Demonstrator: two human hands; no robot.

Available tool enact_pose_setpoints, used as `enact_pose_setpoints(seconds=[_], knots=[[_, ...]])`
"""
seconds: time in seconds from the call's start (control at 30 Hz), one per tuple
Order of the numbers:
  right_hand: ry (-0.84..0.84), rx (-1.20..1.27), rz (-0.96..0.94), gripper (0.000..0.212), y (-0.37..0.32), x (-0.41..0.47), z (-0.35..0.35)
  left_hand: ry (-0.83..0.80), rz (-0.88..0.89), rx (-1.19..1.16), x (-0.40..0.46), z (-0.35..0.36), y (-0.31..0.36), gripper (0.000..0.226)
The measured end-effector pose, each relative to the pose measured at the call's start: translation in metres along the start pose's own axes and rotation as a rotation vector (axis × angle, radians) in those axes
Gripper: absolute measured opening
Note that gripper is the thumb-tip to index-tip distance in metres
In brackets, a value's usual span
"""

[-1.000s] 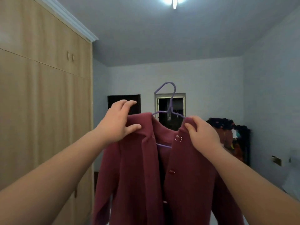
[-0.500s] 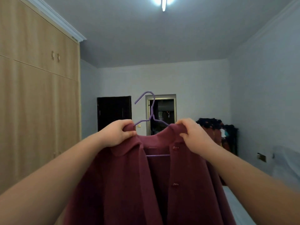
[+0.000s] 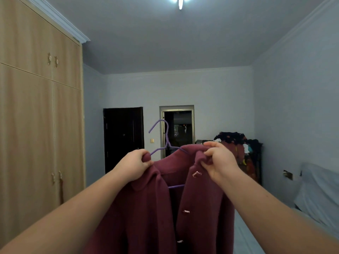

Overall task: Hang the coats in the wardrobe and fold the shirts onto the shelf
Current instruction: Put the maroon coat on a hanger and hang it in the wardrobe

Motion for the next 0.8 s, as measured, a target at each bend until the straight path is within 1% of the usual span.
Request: enact_pose_setpoints(seconds=[0.03, 0.07, 0.1, 0.13, 0.17, 0.2, 0.23, 0.27, 0.3, 0.33, 0.37, 0.4, 0.43, 0.47, 0.53, 0.6, 0.67, 0.73, 0.8], knots=[[-0.036, 0.013, 0.029, 0.034, 0.007, -0.004, -0.002, 0.057, -0.008, -0.02, 0.001, -0.004, -0.002, 0.01], [-0.08, -0.043, 0.04, 0.032, 0.014, -0.007, -0.005, 0.111, -0.004, -0.042, 0.002, -0.008, -0.003, 0.009], [-0.126, -0.185, 0.041, 0.029, 0.022, -0.008, -0.008, 0.151, 0.01, -0.068, 0.003, -0.014, -0.003, 0.009], [-0.166, -0.431, 0.002, 0.026, 0.028, -0.008, -0.014, 0.176, 0.029, -0.1, 0.005, -0.02, -0.001, 0.008], [-0.211, -0.773, -0.122, 0.019, 0.028, -0.007, -0.019, 0.191, 0.048, -0.134, 0.006, -0.026, 0.001, 0.007], [-0.224, -1.138, -0.294, 0.011, 0.024, -0.006, -0.023, 0.2, 0.059, -0.162, 0.008, -0.031, 0.003, 0.006], [-0.165, -1.408, -0.487, 0.015, 0.014, -0.006, -0.027, 0.209, 0.061, -0.181, 0.01, -0.035, 0.004, 0.006], [-0.066, -1.494, -0.648, 0.024, 0.0, -0.006, -0.029, 0.219, 0.055, -0.191, 0.012, -0.039, 0.005, 0.006], [0.021, -1.408, -0.775, 0.03, -0.016, -0.008, -0.03, 0.227, 0.047, -0.194, 0.014, -0.043, 0.005, 0.007], [0.066, -1.252, -0.865, 0.03, -0.032, -0.012, -0.03, 0.227, 0.042, -0.194, 0.015, -0.045, 0.005, 0.007], [0.068, -1.103, -0.938, 0.027, -0.047, -0.013, -0.027, 0.222, 0.041, -0.194, 0.014, -0.047, 0.005, 0.007], [0.026, -1.008, -0.989, 0.022, -0.059, -0.012, -0.023, 0.214, 0.045, -0.192, 0.013, -0.048, 0.006, 0.007], [-0.049, -0.981, -1.003, 0.016, -0.068, -0.01, -0.015, 0.208, 0.053, -0.188, 0.009, -0.05, 0.007, 0.008], [-0.146, -1.008, -1.004, 0.023, -0.072, -0.007, -0.006, 0.202, 0.061, -0.181, 0.005, -0.051, 0.009, 0.008], [-0.359, -1.101, -0.957, 0.045, -0.066, 0.004, 0.012, 0.189, 0.072, -0.154, -0.004, -0.053, 0.013, 0.01], [-0.571, -1.173, -0.795, 0.057, -0.05, 0.009, 0.03, 0.185, 0.068, -0.123, -0.015, -0.059, 0.017, 0.011], [-0.756, -1.223, -0.62, 0.058, -0.022, 0.01, 0.042, 0.198, 0.054, -0.099, -0.03, -0.073, 0.017, 0.011], [-0.825, -1.22, -0.613, 0.054, 0.002, 0.004, 0.048, 0.217, 0.026, -0.074, -0.05, -0.093, 0.009, 0.011], [-0.869, -1.101, -0.627, 0.052, 0.02, -0.009, 0.055, 0.244, -0.017, -0.042, -0.074, -0.117, -0.003, 0.011]])
Point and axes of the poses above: each hand's wrist, its own x-axis towards the middle knuckle, its own z-axis out of the palm, y = z × x, the point moved 5 cm from there along x, towards the middle knuckle, and after that the axes turned 6 degrees about y, right-handed, at the moved point
